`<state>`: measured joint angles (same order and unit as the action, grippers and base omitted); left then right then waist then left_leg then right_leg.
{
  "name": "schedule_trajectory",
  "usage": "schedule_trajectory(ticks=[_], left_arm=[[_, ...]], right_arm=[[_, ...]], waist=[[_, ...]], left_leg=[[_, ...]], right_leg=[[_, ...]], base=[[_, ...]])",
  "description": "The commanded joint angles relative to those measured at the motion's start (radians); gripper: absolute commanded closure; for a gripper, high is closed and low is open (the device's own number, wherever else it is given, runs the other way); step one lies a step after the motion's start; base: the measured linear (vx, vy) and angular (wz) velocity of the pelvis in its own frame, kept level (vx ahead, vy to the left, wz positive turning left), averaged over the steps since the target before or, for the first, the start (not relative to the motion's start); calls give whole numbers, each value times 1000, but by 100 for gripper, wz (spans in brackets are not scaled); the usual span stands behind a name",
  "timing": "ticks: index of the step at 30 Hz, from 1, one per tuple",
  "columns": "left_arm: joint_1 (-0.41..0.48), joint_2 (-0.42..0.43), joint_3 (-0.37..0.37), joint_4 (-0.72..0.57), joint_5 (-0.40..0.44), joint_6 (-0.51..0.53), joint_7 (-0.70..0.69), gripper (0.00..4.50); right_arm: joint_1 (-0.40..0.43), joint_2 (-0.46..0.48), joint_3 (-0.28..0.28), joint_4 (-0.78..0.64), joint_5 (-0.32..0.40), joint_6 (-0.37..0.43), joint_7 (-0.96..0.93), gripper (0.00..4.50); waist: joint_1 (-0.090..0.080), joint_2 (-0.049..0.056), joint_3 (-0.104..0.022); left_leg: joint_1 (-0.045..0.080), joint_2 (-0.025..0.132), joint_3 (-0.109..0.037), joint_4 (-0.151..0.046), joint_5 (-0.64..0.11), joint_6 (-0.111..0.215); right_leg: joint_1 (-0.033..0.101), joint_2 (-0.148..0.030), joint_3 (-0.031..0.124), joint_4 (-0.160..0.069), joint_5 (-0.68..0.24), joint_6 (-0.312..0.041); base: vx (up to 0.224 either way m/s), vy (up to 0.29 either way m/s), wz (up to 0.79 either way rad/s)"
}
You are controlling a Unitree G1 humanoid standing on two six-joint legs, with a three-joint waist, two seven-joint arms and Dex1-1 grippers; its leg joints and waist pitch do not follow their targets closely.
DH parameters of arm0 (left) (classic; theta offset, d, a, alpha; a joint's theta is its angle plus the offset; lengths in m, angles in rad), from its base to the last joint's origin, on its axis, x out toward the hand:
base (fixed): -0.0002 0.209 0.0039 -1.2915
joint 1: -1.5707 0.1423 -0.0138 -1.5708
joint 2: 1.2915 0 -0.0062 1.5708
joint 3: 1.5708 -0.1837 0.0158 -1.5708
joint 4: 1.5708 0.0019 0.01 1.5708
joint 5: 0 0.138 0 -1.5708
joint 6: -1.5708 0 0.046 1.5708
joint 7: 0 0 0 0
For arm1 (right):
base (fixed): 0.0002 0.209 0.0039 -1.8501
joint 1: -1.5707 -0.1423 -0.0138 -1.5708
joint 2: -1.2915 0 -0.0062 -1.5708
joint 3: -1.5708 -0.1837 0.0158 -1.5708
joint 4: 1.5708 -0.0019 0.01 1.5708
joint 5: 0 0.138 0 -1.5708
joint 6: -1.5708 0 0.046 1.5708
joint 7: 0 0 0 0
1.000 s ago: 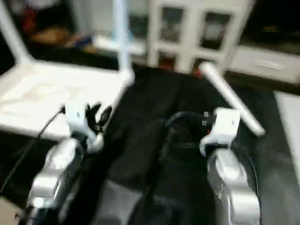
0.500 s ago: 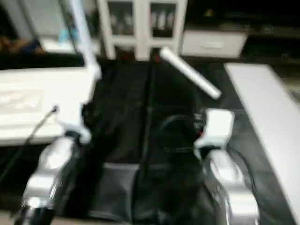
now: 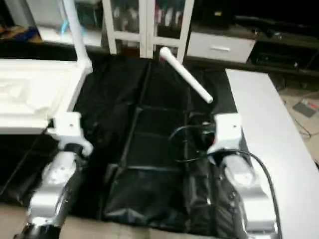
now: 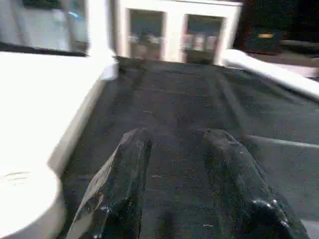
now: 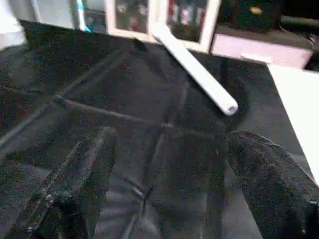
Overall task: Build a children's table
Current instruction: Pick table leg
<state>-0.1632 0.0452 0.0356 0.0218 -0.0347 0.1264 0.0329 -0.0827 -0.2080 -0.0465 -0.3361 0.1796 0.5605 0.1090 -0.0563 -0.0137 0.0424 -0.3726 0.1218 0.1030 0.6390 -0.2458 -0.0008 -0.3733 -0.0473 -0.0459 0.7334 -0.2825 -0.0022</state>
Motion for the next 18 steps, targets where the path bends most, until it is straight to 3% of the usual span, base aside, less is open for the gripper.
schedule_trajectory(ticks=[1,2,3,4,5,6,7,8,9,10,11,12,13,14,15,16,17,18], left_arm=[[-16,-18,-14,2,12,-14,12,255],[-18,-21,-12,2,14,-13,12,255],[-23,-18,-14,-1,17,-7,7,255],[-28,-14,-17,-3,17,-3,5,255],[-35,-12,-19,-4,5,11,-6,255],[-40,-10,-21,-5,-4,21,-13,255],[-44,-10,-30,-5,4,17,-16,255],[-49,-12,-26,-4,0,32,-15,255],[-54,-13,-23,-2,-8,39,-19,255],[-56,-13,-22,-1,-11,40,-22,255],[-62,-13,-17,2,-18,41,-26,255],[-75,-15,-3,8,-48,31,-49,255],[-82,-6,-3,10,-63,21,-83,255],[-82,-6,-3,10,-63,21,-83,255],[-84,0,-5,13,-57,22,-88,255],[-85,2,-6,14,-52,24,-86,255],[-88,6,-8,21,-37,23,-79,255],[-92,7,-8,29,-34,16,-79,255]], right_arm=[[-2,-21,-6,19,-21,3,1,72],[-6,-24,-3,26,-24,0,1,72],[-7,-22,-5,32,-27,-8,-6,72],[-9,-19,-7,39,-32,-17,-11,72],[-9,-13,-13,44,-35,-22,-19,72],[-9,-9,-17,47,-37,-24,-24,72],[-8,1,-32,50,-44,-32,-43,72],[-10,14,-47,52,-33,-34,-53,72],[-11,25,-61,53,-23,-33,-61,72],[-12,28,-65,53,-19,-32,-63,72],[-12,33,-71,53,-15,-27,-68,72],[-8,34,-71,48,-9,-23,-67,72],[-2,38,-70,41,1,-25,-61,72],[-2,38,-70,41,1,-25,-61,72],[0,40,-69,39,4,-27,-60,72],[0,40,-68,38,4,-27,-59,72],[0,41,-68,39,4,-29,-58,72],[-1,40,-68,39,1,-31,-56,72]], waist=[[-14,17,-54],[-21,1,-62],[-10,-10,-62],[17,-49,-78],[49,-47,-66],[39,-44,-55],[33,-27,-44],[31,-13,-41],[1,33,-50],[-14,70,-73],[-18,59,-77],[-10,47,-69],[14,17,-68],[21,-7,-68],[51,-30,-58],[63,-25,-58],[63,-18,-56],[59,-11,-39]], left_leg=[[59,197,-117,-143,264,464],[54,142,-96,-130,233,477],[6,69,-104,-108,195,493],[-84,-69,-6,50,116,427],[-99,-54,34,138,-7,354],[-102,-7,47,182,-78,177],[-93,37,42,146,-129,110],[-85,57,34,118,-146,106],[2,120,8,-4,-153,81],[47,304,-115,-119,-28,216],[77,315,-124,-98,109,274],[68,282,-101,-71,362,399],[13,183,-43,-18,372,381],[-15,106,5,5,288,315],[-55,53,28,5,88,157],[-27,53,35,-9,-62,35],[-24,57,32,-22,-106,6],[-20,56,41,-34,-175,-39]], right_leg=[[-51,-33,22,-31,-43,-127],[-28,-32,15,-75,31,-260],[14,-39,9,-108,92,-371],[97,-91,32,-203,228,-550],[90,-156,6,-247,142,-577],[67,-191,-46,-260,-40,-497],[71,-213,-81,-265,-175,-419],[79,-208,-113,-267,-244,-365],[55,-115,-112,-264,-205,-189],[20,-62,-105,-76,-128,-48],[-42,-66,-60,-28,-103,-18],[-70,-95,9,-20,-15,-12],[-37,-134,77,-107,125,-33],[-9,-135,89,-144,181,-18],[31,-151,91,-174,130,93],[34,-117,92,-186,-118,171],[46,-109,92,-188,-245,195],[48,-95,86,-213,-523,198]], base=[[-23,-79,3],[-56,-181,5],[-76,-256,2],[-115,-377,29],[-82,-275,28],[-76,-238,49],[-53,-208,39],[-53,-208,39],[-47,-181,21],[-45,-197,8],[-45,-197,8],[-38,-208,9],[-61,-204,3],[-61,-204,3],[-80,-225,-5],[-71,-214,-5],[-71,-214,-5],[-53,-156,-6]])
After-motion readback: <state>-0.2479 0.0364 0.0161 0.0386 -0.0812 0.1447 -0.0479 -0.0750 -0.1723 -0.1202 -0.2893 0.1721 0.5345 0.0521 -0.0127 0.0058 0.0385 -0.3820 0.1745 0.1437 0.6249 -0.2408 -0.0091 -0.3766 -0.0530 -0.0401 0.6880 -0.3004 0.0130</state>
